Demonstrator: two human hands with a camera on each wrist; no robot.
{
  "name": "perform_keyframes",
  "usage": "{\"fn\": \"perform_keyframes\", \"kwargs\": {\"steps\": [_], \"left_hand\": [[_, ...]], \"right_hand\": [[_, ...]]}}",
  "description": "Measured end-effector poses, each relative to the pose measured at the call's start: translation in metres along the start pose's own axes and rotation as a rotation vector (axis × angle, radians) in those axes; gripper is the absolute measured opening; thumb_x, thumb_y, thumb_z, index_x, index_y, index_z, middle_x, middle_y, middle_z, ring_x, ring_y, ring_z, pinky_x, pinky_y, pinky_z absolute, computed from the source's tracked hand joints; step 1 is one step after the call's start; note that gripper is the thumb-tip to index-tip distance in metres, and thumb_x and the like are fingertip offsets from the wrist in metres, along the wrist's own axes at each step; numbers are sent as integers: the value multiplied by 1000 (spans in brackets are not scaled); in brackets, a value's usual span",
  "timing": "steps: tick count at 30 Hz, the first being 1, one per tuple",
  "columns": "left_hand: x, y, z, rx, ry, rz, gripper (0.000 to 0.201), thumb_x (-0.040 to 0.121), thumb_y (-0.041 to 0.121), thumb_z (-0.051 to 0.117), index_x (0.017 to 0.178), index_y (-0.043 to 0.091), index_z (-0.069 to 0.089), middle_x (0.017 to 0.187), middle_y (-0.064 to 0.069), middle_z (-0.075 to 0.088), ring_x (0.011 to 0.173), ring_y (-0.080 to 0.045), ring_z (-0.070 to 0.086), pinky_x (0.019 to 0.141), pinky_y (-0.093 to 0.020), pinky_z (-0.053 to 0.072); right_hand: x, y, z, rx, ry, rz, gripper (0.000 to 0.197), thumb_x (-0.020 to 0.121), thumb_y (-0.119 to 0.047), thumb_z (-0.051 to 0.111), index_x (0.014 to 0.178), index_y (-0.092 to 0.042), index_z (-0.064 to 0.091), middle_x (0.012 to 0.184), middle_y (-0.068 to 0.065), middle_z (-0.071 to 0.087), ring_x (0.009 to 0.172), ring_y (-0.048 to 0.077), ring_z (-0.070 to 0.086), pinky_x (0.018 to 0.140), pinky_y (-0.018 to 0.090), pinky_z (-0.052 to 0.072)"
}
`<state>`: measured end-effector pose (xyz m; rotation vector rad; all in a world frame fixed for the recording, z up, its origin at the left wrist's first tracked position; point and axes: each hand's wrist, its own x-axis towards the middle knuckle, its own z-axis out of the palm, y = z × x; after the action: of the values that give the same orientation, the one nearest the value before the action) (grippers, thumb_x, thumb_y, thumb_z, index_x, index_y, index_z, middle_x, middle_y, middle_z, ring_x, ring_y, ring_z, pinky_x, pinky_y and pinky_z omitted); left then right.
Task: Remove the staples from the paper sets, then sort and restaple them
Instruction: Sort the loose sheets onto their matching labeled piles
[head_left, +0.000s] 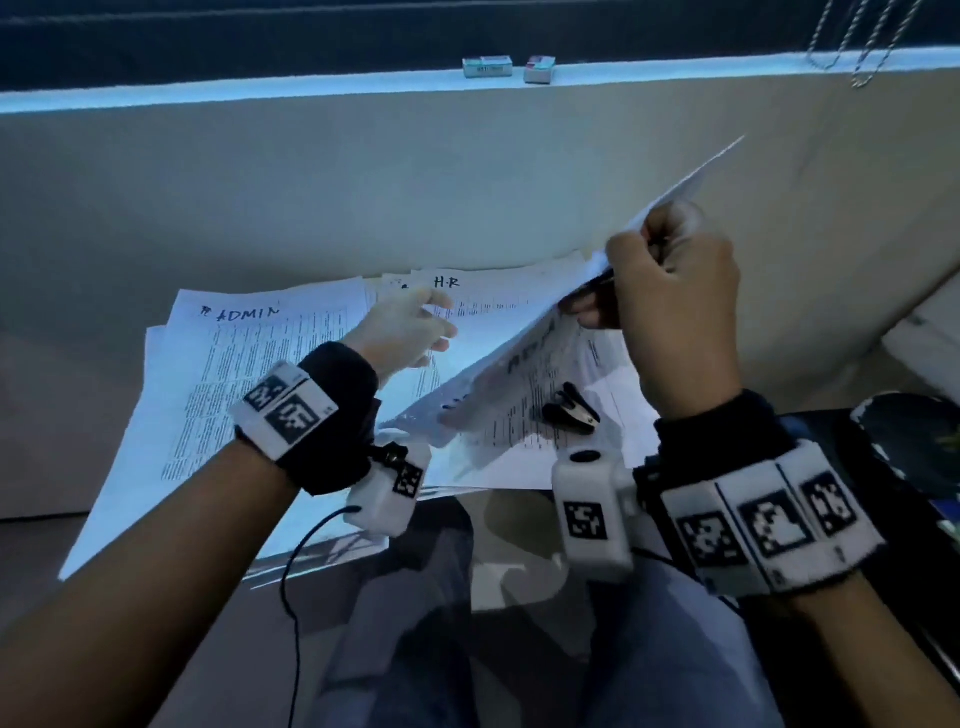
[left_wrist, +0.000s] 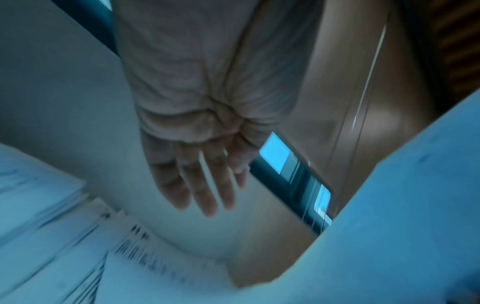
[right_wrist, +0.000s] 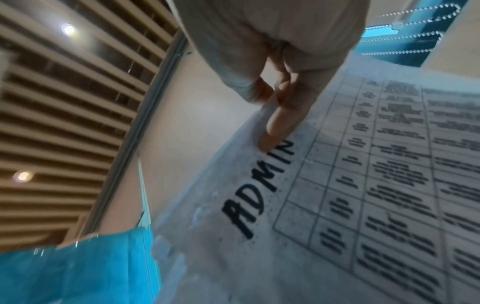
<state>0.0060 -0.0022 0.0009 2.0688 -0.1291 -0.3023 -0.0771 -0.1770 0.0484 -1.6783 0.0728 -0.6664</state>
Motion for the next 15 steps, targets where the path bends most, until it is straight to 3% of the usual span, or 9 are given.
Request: {"fn": "perform_keyframes", "kwargs": {"steps": [2, 4, 7, 10, 12, 13, 15], "left_hand": [[-14, 8, -20, -38, -107, 103, 25, 87, 9, 48, 109, 16, 58, 104, -2, 64, 93, -16, 58, 81, -30, 45], [-35, 11, -37, -178, -244, 251, 43, 70, 24, 59, 113, 17, 59, 111, 0, 66, 103, -15, 59, 94, -32, 45], [-57, 10, -49, -343, -300, 437, 65, 58, 33, 75, 119, 23, 56, 122, 7, 63, 118, -11, 54, 99, -29, 44], [-61, 17, -38, -374, -96, 512, 75, 47, 52, 85, 111, 25, 57, 108, 19, 67, 106, 1, 59, 92, -20, 45], [-58, 32, -27, -328, 151, 549, 49, 57, 43, 85, 96, 27, 59, 83, 26, 68, 83, 10, 61, 88, -17, 45], [-57, 42, -26, -317, 274, 582, 31, 67, 32, 81, 91, 27, 61, 76, 27, 67, 78, 10, 62, 85, -18, 49], [-57, 57, -38, -270, 426, 692, 15, 76, 28, 72, 89, 33, 68, 81, 22, 69, 84, -2, 65, 86, -36, 54]], "right_hand": [[17, -3, 1, 81, 56, -10, 22, 85, -6, 47, 67, -13, 37, 57, 1, 41, 53, 25, 63, 47, 29, 52], [35, -10, 3, 215, 98, 14, 23, 86, -7, 47, 67, -14, 36, 63, 2, 39, 63, 32, 60, 47, 24, 50], [54, -26, 11, 368, 126, 44, 21, 91, -4, 44, 73, -14, 38, 72, 7, 44, 78, 42, 64, 43, 19, 46], [61, -48, 18, 444, 95, -13, 18, 91, -5, 43, 76, -13, 38, 79, 8, 47, 75, 32, 68, 44, 19, 46], [61, -66, 20, 527, 68, -43, 20, 93, -3, 41, 76, -13, 37, 78, 7, 48, 68, 25, 70, 44, 19, 46], [59, -75, 20, 572, 48, -59, 20, 94, -2, 41, 77, -13, 38, 80, 8, 49, 69, 24, 70, 44, 19, 46], [55, -90, 18, 611, -17, -141, 16, 96, -6, 44, 82, -12, 40, 85, 9, 52, 76, 24, 70, 45, 18, 46]]}}
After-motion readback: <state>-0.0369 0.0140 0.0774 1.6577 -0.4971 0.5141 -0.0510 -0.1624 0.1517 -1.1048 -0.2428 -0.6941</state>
